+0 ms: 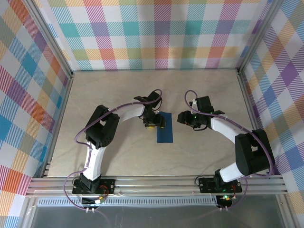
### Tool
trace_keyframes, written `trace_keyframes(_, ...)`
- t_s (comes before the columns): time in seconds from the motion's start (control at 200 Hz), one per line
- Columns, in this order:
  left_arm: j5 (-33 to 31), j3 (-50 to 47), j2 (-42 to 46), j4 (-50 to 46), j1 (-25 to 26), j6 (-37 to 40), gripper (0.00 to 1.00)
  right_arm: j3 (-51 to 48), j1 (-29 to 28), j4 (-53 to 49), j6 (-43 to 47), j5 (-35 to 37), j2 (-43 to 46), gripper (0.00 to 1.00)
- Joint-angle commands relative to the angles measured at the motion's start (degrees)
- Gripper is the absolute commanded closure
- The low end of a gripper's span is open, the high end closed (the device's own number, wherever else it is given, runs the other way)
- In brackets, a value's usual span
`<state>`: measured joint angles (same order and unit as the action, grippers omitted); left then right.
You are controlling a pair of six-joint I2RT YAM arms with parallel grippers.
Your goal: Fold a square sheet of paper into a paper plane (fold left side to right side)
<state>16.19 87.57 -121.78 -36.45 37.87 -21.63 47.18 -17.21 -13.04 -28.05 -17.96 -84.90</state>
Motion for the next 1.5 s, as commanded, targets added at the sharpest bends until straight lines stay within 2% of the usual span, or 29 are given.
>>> trace_keyframes(0.0, 2.7, -2.8, -9.0, 4.3, 2.8, -0.2, 0.41, -0.8, 0.2, 0.0, 0.6, 0.1, 0.8, 0.49)
trace_keyframes(0.85, 1.7, -3.1, -9.7, 4.1, 2.8, -1.0, 0.42, -0.9, 0.2, 0.3, 0.4, -0.5, 0.5, 0.49)
trace_keyframes(1.19, 1.7, -3.0, -9.6, 3.6, 2.8, -0.3, 0.42, -0.2, 0.1, 2.8, -0.2, -6.1, -2.6, 0.5)
trace_keyframes(1.295, 1.7, -3.1, -9.6, 3.6, 2.8, -0.3, 0.42, -0.1, 0.0, 4.7, -1.1, -9.2, -4.4, 0.54)
trace_keyframes(1.495, 1.5, -3.0, -9.6, 3.4, 2.8, -0.3, 0.42, 2.4, -2.3, 8.3, -3.2, -14.1, -10.8, 0.73)
